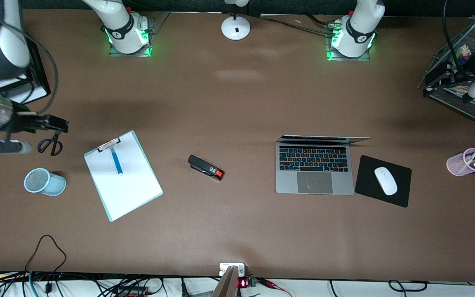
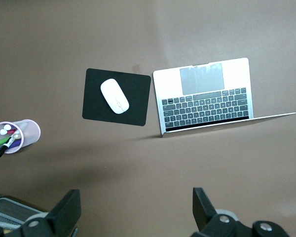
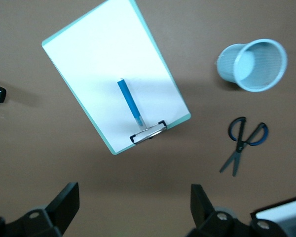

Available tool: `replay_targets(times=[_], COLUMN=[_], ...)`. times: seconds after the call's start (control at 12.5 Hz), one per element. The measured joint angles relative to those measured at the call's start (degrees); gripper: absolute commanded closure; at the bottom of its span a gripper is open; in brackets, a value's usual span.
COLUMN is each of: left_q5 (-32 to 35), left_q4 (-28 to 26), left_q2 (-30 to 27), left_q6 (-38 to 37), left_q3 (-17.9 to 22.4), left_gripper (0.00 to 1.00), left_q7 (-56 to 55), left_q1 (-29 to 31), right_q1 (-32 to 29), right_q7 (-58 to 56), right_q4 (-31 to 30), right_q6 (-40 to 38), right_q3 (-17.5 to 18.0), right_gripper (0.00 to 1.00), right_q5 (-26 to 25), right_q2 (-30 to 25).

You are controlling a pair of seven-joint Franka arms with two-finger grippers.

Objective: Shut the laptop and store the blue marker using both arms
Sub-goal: 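Reach the right gripper to the blue marker on the clipboard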

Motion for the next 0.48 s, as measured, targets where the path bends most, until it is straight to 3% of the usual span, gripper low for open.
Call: replay_targets(times=[0.48], left_q5=[0.0], left_q4=[-0.1], left_q2=[0.0], left_q6=[0.0], left_q3=[1.6], left_gripper=[0.0], left_q7=[0.0], left_q1=[-1.8], right_q1=[2.8], right_q7=[-1.7], right_q4=[0.0], right_q6=[10.9], right_q3=[0.2], right_gripper=[0.0], right_q5=[0.0], right_q2=[8.2])
